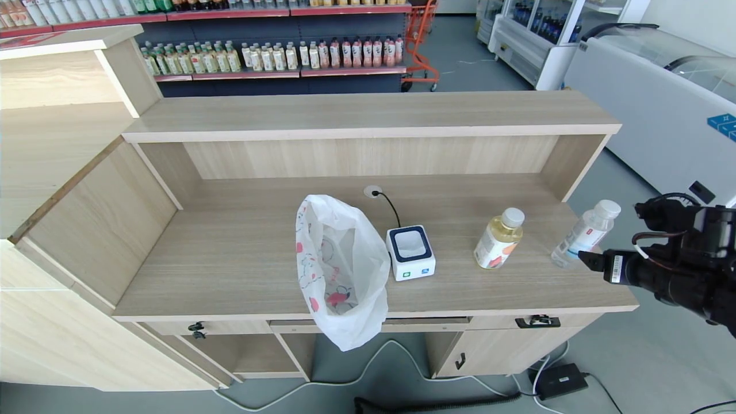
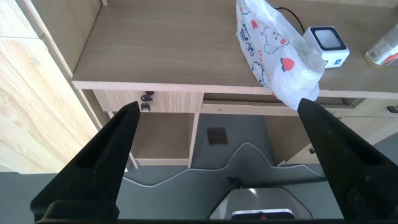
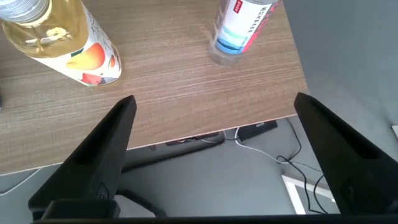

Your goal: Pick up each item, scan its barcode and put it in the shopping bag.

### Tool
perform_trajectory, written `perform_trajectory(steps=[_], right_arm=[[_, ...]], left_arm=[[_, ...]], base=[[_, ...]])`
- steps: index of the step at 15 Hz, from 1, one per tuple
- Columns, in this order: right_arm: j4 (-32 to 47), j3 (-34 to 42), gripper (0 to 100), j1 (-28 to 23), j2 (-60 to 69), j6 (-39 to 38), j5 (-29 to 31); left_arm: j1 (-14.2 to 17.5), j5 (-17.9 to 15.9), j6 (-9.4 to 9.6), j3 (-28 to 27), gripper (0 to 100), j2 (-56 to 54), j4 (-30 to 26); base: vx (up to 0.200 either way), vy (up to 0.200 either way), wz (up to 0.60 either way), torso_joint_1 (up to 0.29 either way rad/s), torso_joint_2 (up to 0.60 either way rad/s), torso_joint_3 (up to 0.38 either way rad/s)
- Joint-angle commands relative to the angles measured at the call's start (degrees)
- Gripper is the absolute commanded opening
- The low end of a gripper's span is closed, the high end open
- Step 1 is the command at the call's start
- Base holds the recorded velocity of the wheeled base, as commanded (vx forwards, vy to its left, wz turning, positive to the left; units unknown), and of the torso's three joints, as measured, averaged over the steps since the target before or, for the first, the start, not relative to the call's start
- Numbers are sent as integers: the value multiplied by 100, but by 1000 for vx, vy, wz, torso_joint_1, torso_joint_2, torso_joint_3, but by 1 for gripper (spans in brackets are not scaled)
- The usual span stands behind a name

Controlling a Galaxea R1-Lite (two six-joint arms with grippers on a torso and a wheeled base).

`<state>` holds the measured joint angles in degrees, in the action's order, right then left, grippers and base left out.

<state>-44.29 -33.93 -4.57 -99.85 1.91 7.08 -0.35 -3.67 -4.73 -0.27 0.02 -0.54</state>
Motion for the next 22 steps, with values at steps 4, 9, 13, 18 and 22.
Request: perform_trajectory(steps=[4, 9, 13, 18, 22], right_arm=[[-651, -369, 100, 343, -1019, 107, -409], [-1117, -659, 100, 633, -1634, 573, -524], [-1293, -1046, 100, 721, -2038, 872, -524], [-1899, -1415, 100, 861, -2662, 1101, -541], [-2075, -1591, 100, 861, -2917, 1118, -823]], left_arm=[[0, -2, -2, 0, 100, -2, 1], [0, -2, -2, 0, 100, -2, 1], [0, -2, -2, 0, 100, -2, 1], [0, -2, -2, 0, 100, -2, 1], [0, -2, -2, 0, 100, -2, 1]], base=[[0, 0, 0, 0, 0, 0], [0, 0, 0, 0, 0, 0], [0, 0, 0, 0, 0, 0], [0, 0, 0, 0, 0, 0], [0, 0, 0, 0, 0, 0]])
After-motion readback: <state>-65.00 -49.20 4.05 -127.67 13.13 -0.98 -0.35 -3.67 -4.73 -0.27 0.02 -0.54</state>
